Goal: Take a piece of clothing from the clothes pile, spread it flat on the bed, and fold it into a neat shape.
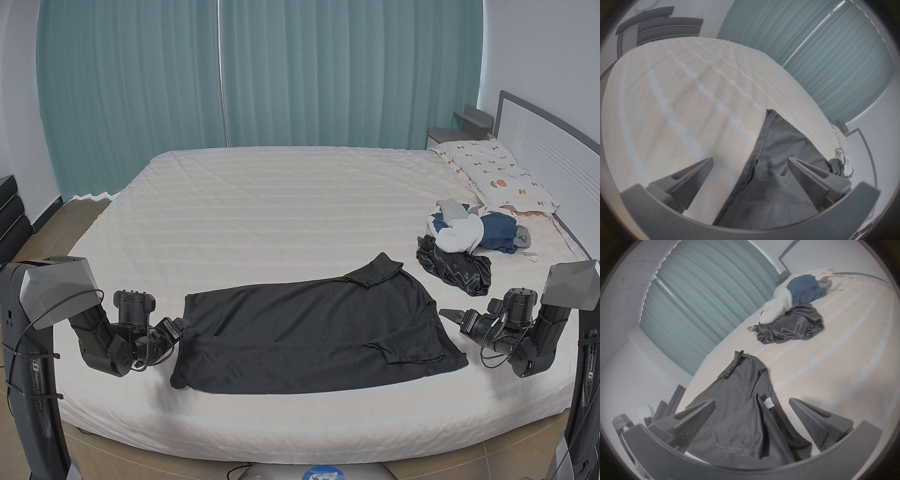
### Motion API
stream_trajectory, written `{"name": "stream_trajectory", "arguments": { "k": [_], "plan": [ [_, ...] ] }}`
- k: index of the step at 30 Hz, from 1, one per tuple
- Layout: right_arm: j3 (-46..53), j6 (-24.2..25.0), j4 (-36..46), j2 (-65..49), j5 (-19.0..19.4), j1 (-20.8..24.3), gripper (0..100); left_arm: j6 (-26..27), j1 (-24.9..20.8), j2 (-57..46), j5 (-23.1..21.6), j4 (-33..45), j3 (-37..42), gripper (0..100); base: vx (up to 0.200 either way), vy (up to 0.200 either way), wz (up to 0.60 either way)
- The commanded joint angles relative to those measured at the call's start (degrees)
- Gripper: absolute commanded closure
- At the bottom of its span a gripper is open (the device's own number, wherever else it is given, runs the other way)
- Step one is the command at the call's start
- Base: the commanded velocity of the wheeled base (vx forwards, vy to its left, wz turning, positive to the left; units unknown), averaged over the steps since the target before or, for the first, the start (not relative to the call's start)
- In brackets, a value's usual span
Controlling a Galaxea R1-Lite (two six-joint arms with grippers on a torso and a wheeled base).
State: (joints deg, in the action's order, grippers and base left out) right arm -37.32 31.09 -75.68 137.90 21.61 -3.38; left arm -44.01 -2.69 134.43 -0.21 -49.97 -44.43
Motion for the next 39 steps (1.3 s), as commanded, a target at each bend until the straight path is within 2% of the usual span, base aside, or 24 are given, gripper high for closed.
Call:
{"name": "stream_trajectory", "arguments": {
  "k": [1,6,16,25,30,34,39],
  "plan": [
    [4.27,4.6,-1.4,-3.78,-0.08,-1.02,0,-2.66,0.41,-2.68,-0.23,0.14,1.1,0,0.2,0.0,0.0],
    [3.83,5.92,-1.66,-2.99,-0.17,-0.58,0,-2.57,0.15,-2.59,-0.23,-0.39,1.81,0,0.2,0.0,0.0],
    [4.18,5.83,-1.75,-2.28,-0.17,0.65,0,-2.4,0.06,-2.15,-0.14,-0.48,0.14,0,0.0,0.0,0.0],
    [4.18,5.83,-1.75,-1.93,-0.17,1.09,0,-2.05,-0.21,-0.74,0.38,2.86,-9.18,0,0.0,0.0,0.0],
    [4.53,5.83,-1.75,-1.85,-0.17,2.06,0,1.12,0.23,3.3,-0.85,9.89,-20.25,0,0.0,0.0,0.0],
    [4.8,5.74,-1.75,-1.85,-0.17,2.15,0,6.13,1.11,7.25,-3.48,11.03,-25.61,0,0.0,0.0,0.0],
    [4.88,5.74,-1.75,-1.67,-0.17,2.06,0,8.41,2.17,10.59,-7.26,10.95,-29.48,0,0.0,0.0,0.0]
  ]
}}
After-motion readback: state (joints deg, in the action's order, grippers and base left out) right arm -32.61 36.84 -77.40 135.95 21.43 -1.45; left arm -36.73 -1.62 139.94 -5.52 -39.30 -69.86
